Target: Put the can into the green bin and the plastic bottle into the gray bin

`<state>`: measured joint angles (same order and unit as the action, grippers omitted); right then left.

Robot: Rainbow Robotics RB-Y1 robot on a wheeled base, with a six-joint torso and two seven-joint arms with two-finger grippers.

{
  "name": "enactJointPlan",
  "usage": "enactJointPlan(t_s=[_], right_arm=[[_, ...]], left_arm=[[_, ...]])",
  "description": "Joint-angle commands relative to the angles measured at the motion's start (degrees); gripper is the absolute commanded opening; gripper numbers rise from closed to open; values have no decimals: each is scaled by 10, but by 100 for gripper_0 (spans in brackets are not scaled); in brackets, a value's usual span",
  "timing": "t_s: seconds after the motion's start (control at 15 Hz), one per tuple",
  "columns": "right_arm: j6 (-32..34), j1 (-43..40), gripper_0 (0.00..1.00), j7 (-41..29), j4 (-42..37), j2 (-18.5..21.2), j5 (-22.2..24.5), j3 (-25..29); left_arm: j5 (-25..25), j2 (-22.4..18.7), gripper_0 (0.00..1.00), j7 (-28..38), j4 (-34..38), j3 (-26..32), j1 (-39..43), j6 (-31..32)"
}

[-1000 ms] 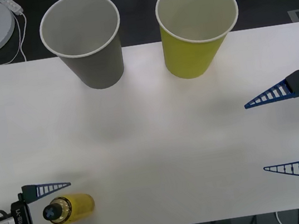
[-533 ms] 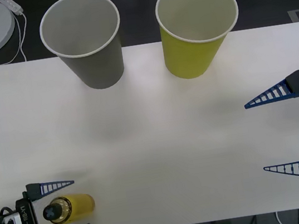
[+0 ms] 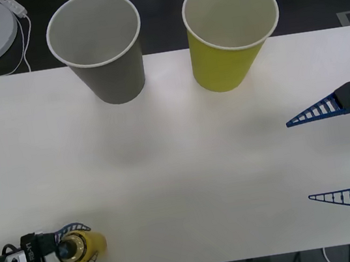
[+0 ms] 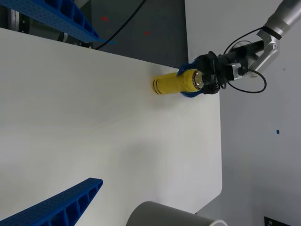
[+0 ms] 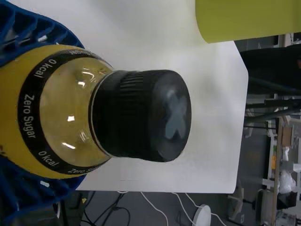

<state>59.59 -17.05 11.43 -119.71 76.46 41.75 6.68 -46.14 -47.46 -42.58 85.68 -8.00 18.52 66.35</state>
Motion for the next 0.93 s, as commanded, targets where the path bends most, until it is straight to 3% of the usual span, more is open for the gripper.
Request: enactJointPlan(t_s=[0.07,0.4,0.93], right_arm=[[0,0,100,0,0,0,0,0],[0,0,100,0,0,0,0,0],[0,0,100,0,0,0,0,0]], left_arm=[[1,0,0,1,1,0,0,0],[8,-3,0,14,26,8,9,-3],[10,-29,0,52,128,55,72,-36]])
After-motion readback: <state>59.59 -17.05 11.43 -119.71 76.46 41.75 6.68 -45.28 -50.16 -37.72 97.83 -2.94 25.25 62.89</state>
